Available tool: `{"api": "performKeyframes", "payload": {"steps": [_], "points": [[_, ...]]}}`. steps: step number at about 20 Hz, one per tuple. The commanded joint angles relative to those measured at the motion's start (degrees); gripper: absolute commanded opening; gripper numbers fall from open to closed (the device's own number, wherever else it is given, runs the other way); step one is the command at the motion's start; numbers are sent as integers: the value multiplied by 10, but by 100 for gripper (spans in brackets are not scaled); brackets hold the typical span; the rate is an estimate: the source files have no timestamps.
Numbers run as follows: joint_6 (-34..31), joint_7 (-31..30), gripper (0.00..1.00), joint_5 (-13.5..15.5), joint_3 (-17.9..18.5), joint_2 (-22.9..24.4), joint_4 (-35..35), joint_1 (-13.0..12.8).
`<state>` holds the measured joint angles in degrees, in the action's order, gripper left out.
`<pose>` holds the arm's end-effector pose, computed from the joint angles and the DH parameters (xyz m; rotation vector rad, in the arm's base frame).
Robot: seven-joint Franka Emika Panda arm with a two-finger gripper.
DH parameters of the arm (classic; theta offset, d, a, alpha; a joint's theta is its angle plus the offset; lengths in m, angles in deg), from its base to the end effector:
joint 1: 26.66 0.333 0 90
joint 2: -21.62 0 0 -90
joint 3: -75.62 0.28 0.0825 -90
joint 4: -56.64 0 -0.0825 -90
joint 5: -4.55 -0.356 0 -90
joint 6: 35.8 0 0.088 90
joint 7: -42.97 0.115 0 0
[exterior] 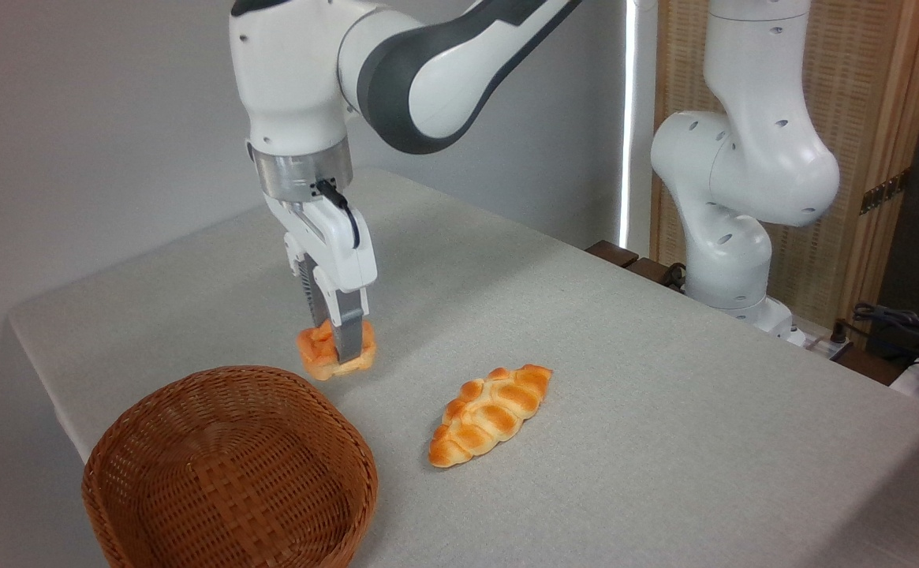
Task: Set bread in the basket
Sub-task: 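Lift the orange bun and carry it over the wicker basket, then open the gripper to drop the bun into the basket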
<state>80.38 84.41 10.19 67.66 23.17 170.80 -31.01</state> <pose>0.5168 -0.1196 0.4452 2.7674 -1.3325 0.1256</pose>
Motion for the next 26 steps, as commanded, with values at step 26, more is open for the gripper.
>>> {"api": "performKeyframes", "payload": {"steps": [26], "points": [[173, -23, 100, 50, 31, -75, -67, -7]]}}
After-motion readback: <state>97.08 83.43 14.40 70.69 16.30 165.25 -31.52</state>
